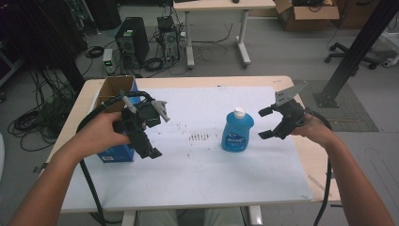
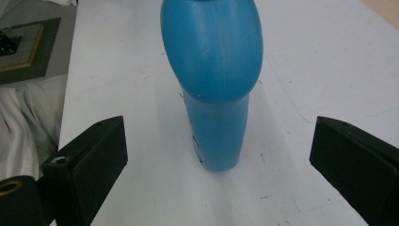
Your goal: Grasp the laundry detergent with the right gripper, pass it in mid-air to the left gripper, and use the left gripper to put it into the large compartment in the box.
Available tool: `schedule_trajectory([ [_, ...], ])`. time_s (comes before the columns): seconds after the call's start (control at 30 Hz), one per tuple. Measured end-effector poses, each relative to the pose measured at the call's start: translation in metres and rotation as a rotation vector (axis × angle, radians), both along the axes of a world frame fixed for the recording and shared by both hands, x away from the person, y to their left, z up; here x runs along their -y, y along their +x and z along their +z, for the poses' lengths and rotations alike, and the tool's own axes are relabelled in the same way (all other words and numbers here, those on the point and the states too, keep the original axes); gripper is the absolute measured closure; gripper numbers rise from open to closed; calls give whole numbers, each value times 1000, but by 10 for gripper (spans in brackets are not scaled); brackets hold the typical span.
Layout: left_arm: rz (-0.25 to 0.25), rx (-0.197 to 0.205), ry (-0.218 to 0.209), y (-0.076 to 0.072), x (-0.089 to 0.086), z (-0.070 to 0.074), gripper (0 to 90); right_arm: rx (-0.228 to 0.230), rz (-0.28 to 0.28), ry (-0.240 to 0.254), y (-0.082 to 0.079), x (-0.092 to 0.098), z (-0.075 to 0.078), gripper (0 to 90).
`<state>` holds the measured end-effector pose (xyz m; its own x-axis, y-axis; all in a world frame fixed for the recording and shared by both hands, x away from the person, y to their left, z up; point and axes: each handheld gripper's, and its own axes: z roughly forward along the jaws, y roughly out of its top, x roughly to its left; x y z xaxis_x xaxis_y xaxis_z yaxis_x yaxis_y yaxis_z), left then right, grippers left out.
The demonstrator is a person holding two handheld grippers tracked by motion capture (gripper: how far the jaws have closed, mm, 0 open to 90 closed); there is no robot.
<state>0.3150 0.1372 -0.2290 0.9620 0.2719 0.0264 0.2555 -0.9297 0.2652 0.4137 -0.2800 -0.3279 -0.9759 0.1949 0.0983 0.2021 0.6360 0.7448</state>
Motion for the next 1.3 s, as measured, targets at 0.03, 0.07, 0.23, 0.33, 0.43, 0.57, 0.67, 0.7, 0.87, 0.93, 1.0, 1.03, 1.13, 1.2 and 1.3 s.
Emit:
schedule_trajectory([
  [0.03,0,0,-1,0,0,0,45,0,-1,-2,0,0,-1,41],
  [0.07,0,0,0,0,0,0,45,0,-1,3,0,1,-2,43],
  [0.23,1,-1,-2,0,0,-1,45,-8,-5,14,-1,2,-5,43],
  [0.33,1,-2,-1,0,0,-1,45,-9,-9,23,-1,3,-8,43],
  [0.43,-1,-3,-2,1,1,-2,45,-13,-14,31,-1,4,-11,42],
  [0.57,-2,-4,-2,1,1,-2,45,-6,-15,20,-1,3,-13,41],
  [0.67,-2,-4,-1,1,1,-1,45,-6,-15,38,-1,3,-14,45],
  [0.7,-2,-4,-2,1,1,-2,45,-7,-15,40,-1,3,-15,45],
  [0.87,1,-5,-3,1,1,-2,46,-14,-24,57,-2,4,-22,45],
  [0.93,-1,-4,-4,1,1,-3,46,-11,-27,67,-2,6,-24,45],
  [1.0,2,-5,-5,1,1,-3,46,-10,-32,83,-2,7,-25,45],
  [1.03,0,-5,-4,2,2,-3,46,-11,-34,87,-2,7,-26,45],
  [1.13,0,-6,-5,2,3,-3,45,-16,-36,86,-2,8,-29,45],
  [1.2,-1,-4,-6,2,3,-3,46,-14,-35,88,-2,8,-30,45],
  [1.3,-3,-7,-3,3,3,-3,45,-19,-37,90,-2,9,-32,45],
])
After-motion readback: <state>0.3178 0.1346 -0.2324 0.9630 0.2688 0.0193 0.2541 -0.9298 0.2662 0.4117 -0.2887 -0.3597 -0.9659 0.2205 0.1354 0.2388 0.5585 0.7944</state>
